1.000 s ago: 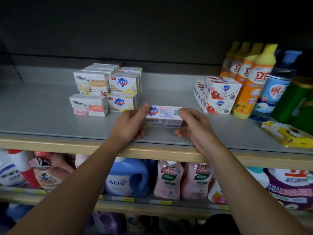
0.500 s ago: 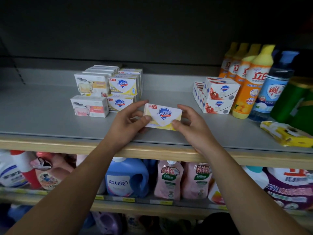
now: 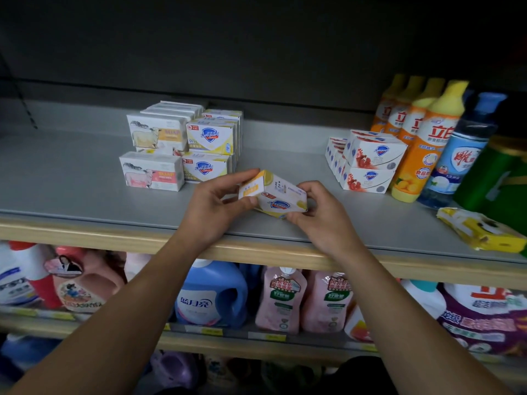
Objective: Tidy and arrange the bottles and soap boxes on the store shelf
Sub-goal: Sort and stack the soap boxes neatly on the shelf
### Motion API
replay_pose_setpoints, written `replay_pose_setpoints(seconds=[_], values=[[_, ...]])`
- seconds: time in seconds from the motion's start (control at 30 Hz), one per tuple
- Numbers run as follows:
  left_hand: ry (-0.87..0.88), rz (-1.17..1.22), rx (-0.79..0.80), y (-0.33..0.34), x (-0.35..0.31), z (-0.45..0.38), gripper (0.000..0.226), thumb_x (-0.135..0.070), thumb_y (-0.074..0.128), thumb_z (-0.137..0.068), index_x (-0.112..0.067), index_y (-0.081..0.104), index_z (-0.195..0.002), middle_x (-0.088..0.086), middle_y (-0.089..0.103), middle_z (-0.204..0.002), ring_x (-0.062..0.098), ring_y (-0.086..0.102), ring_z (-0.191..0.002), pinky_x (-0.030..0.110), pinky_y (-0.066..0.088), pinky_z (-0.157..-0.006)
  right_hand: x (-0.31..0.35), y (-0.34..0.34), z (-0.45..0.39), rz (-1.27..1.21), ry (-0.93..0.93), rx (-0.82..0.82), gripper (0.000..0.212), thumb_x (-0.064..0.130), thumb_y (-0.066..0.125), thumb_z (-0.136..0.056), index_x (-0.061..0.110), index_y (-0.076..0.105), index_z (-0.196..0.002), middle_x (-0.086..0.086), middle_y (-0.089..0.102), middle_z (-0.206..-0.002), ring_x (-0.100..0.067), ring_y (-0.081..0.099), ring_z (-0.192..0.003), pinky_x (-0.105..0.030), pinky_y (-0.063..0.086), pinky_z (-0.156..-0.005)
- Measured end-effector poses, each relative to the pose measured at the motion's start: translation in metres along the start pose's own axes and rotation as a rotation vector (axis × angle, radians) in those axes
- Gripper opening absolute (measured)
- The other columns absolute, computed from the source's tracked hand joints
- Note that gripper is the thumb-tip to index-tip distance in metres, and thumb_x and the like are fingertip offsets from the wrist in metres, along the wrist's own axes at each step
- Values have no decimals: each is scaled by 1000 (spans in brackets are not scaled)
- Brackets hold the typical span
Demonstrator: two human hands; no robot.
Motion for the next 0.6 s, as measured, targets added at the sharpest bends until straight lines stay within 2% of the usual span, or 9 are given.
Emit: replay_pose_setpoints(seconds=[0.07,0.13,0.2,0.27,0.33,0.4,0.47,0.53,0.6], values=[[5,-26,-16,0,0,-1,46,1,70,-82,-30,65,-116,-2,71,-112,19,65,-102,25,52,-92,1,-3,-1,-32,10,-27,40,6,74,-80,32,57,-105,18,68,-101,-1,67,-86,-13,51,-74],[-19,-69,-49,0,1,-3,42,-1,70,-83,-29,66,-114,-3,71,-109,21,65,-100,29,53,-91,1,-8,-3,-78,38,-72,42,7,73,-82,36,59,-109,18,66,-106,-3,66,-90,-16,53,-78],[-84,-134,-88,1,5,-6,37,-6,72,-83,-25,66,-114,-6,70,-106,16,63,-99,37,53,-93,0,-12,-5,-72,65,-100,43,8,72,-85,36,59,-115,19,64,-108,-2,64,-93,-15,52,-79],[-123,-257,-95,4,8,-9,40,-13,74,-83,-22,64,-121,-8,67,-112,12,61,-100,37,52,-94,-2,-13,-8,-23,88,-80,43,9,70,-87,30,58,-123,14,64,-109,2,63,-92,-11,50,-78],[-61,-452,-53,8,4,-13,47,-21,76,-81,-25,61,-126,-8,64,-119,9,59,-102,30,49,-93,-4,-14,-10,42,97,-31,45,12,70,-88,25,56,-129,8,65,-112,1,64,-93,-18,52,-85],[68,-671,30,16,-3,-20,53,-26,77,-79,-22,60,-129,-1,62,-126,16,56,-110,27,42,-98,-5,-23,-13,117,91,-10,46,22,70,-89,24,54,-132,7,64,-114,-7,63,-102,-28,51,-94],[139,-852,143,26,-5,-30,58,-28,77,-79,-18,58,-133,5,61,-130,24,54,-117,26,35,-101,-9,-39,-15,219,94,-23,45,34,67,-90,25,55,-133,4,62,-121,-12,59,-111,-32,47,-97],[127,-933,225,34,-2,-41,56,-29,75,-81,-18,57,-133,7,62,-125,26,55,-114,28,39,-98,-16,-57,-18,349,97,-35,43,41,61,-92,23,57,-131,2,61,-127,-16,56,-117,-29,42,-97],[122,-934,238,39,-1,-53,53,-27,75,-80,-18,60,-130,7,64,-118,26,57,-109,26,41,-90,-27,-72,-21,467,118,-14,44,45,57,-93,21,59,-129,-1,59,-132,-19,53,-121,-29,40,-96]])
Point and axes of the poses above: each hand's wrist, its own z-axis away from the middle knuckle, its own y-axis out of the palm, x = y × z, the point moved 5 cm from there along -z, towards the middle knuckle
